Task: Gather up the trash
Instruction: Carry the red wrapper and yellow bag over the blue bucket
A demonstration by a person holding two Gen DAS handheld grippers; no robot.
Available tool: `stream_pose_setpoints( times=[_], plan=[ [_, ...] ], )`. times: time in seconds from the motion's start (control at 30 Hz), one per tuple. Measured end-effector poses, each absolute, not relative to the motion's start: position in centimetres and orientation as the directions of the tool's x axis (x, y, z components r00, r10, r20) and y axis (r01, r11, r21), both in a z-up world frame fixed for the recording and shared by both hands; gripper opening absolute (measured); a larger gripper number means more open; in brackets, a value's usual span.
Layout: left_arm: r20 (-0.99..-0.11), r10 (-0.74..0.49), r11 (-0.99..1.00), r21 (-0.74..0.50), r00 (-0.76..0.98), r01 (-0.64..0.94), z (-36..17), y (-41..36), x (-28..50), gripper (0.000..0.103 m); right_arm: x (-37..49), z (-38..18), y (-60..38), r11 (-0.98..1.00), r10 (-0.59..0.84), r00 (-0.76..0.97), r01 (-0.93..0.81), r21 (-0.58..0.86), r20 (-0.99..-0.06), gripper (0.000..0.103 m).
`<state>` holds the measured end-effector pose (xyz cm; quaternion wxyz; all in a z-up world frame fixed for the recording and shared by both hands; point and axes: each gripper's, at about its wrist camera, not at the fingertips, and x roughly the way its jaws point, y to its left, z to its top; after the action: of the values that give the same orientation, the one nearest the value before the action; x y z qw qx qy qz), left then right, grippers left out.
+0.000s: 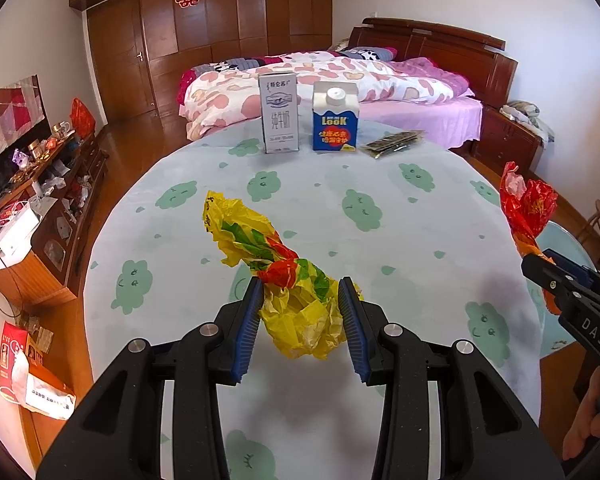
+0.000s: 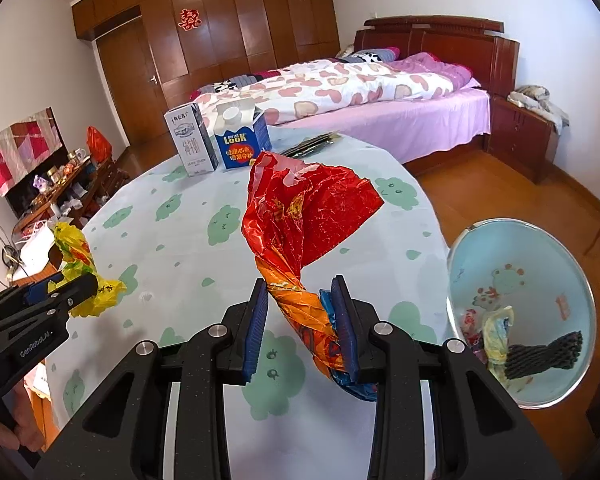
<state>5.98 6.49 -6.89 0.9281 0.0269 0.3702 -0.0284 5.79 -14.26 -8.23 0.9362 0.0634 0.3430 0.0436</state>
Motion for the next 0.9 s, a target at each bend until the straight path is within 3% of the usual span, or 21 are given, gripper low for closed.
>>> stream_pose_setpoints(
  times=[0.9],
  plan=[
    [-0.674,-0.119,0.975,0.059,0.729,0.214,-5.9,-0.4,3.9,0.039,1.5,-7.4,-18.8,0.998,0.048,0.777,-0.01,0.065,-0.628,0.033]
  ],
)
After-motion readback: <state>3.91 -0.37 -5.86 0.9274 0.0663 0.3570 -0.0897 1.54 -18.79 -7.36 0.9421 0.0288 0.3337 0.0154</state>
